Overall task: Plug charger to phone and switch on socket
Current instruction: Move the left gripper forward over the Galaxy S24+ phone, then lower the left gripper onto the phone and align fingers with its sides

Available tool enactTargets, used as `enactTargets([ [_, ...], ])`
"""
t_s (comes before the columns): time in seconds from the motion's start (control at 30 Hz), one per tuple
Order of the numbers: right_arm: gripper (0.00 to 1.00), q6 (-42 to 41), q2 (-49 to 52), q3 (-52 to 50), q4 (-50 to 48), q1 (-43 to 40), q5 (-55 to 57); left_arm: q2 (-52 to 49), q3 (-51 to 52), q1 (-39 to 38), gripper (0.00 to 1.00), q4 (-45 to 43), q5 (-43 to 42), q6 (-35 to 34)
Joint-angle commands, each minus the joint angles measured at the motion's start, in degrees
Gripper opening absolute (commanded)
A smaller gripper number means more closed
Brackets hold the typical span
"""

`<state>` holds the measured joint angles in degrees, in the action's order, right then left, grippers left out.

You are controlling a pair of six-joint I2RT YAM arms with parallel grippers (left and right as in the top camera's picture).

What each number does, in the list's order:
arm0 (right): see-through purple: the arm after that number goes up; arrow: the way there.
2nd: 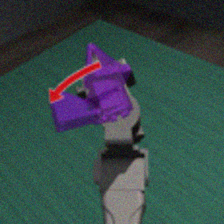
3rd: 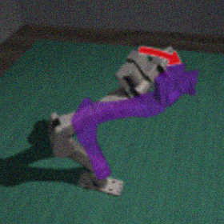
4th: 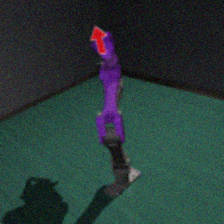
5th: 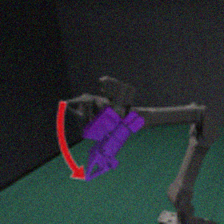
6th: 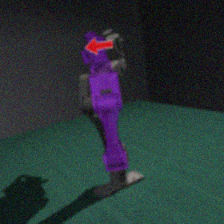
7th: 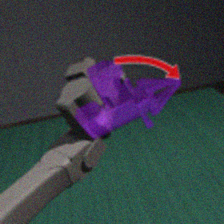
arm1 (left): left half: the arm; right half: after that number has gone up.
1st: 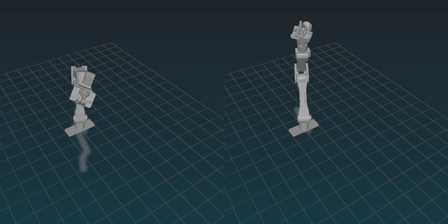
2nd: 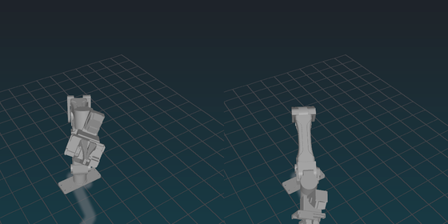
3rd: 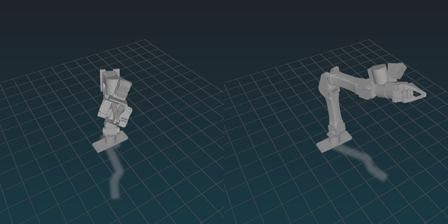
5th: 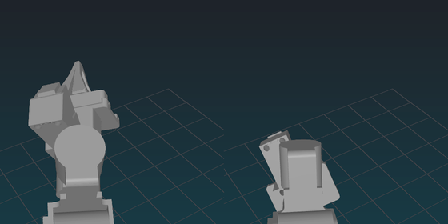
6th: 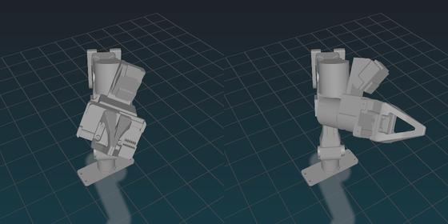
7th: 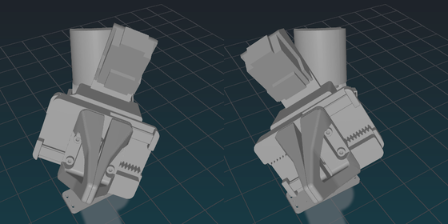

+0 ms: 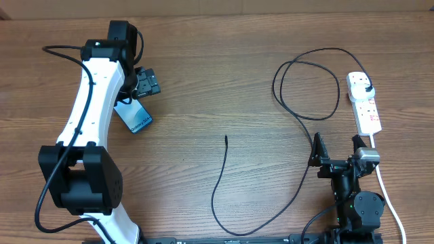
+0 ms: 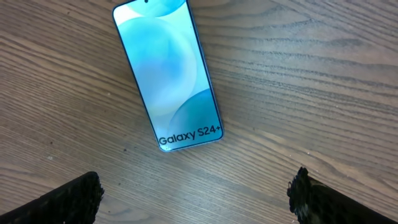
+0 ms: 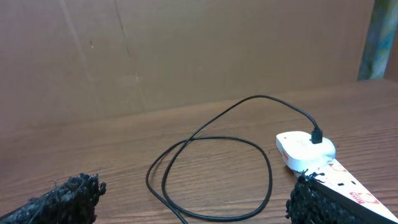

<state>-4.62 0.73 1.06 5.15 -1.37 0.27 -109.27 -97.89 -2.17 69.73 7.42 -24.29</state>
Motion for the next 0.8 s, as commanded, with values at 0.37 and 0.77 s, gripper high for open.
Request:
enactTargets([
  [0.37,1.00,0.22,-0.59,-0.61,-0.31,0.39,0.28,-1.40,-1.20,6.67,1.00,-3.04,-5.84,1.60],
  [0.77,1.00,0.22,-0.59,-0.61,-0.31,0.39,0.28,-11.98,-1.20,6.73,1.00,-4.07,-6.45,1.60],
])
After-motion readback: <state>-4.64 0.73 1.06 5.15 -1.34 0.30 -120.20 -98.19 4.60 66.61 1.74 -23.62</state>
